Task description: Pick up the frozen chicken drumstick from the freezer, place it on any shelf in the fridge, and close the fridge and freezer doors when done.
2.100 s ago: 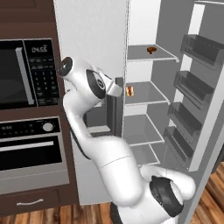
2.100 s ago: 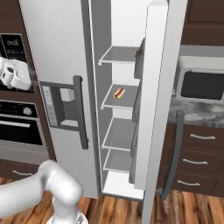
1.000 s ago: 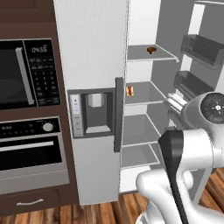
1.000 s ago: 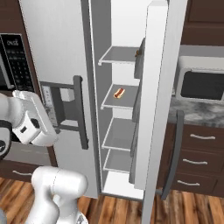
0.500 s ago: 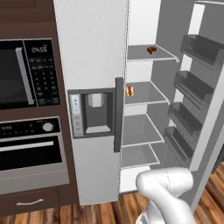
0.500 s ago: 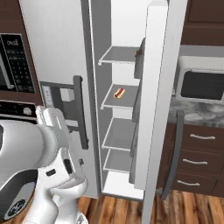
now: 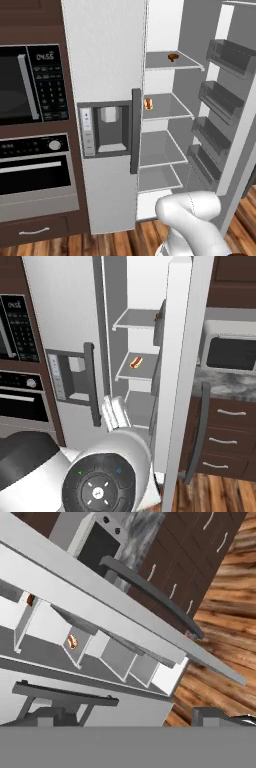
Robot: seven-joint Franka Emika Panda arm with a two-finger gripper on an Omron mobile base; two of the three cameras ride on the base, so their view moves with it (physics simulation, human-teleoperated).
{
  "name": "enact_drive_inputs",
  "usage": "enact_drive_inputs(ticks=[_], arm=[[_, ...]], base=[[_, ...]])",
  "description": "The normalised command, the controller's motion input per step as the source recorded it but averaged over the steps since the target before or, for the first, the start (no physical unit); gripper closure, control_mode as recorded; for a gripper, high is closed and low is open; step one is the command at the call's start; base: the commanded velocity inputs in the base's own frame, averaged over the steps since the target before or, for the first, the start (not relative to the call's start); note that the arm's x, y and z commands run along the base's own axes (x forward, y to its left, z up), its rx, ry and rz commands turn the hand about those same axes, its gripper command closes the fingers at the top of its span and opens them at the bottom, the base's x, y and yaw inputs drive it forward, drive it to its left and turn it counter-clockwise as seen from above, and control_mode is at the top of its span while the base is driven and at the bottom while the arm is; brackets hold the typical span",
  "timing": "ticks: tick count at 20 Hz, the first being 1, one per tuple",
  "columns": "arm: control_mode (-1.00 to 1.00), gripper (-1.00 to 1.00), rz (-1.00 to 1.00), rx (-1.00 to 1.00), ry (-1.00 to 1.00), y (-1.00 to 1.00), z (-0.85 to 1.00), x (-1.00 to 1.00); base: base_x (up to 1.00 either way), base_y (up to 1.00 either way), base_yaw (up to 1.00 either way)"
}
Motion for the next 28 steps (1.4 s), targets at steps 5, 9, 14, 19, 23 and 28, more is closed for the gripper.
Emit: enact_drive_inputs(ticks=[5, 9, 14, 19, 23, 28], arm=[[-1.0, -1.0, 0.09, -0.01, -0.01, -0.69, -0.41, 0.92], [-1.0, -1.0, 0.04, 0.0, -0.02, -0.42, -0.18, 0.64], [-1.0, -1.0, 0.01, 0.0, 0.0, -0.9, -0.33, 0.62], [-1.0, -1.0, 0.0, 0.0, 0.0, -0.75, -0.29, 0.69], [-1.0, -1.0, 0.0, -0.01, 0.0, -0.59, -0.13, 0.69], [-1.0, -1.0, 0.0, -0.02, 0.0, -0.47, -0.18, 0.83]], base=[[0.0, 0.0, 0.0], [0.0, 0.0, 0.0], [0.0, 0.0, 0.0], [0.0, 0.0, 0.0], [0.0, 0.0, 0.0], [0.0, 0.0, 0.0]])
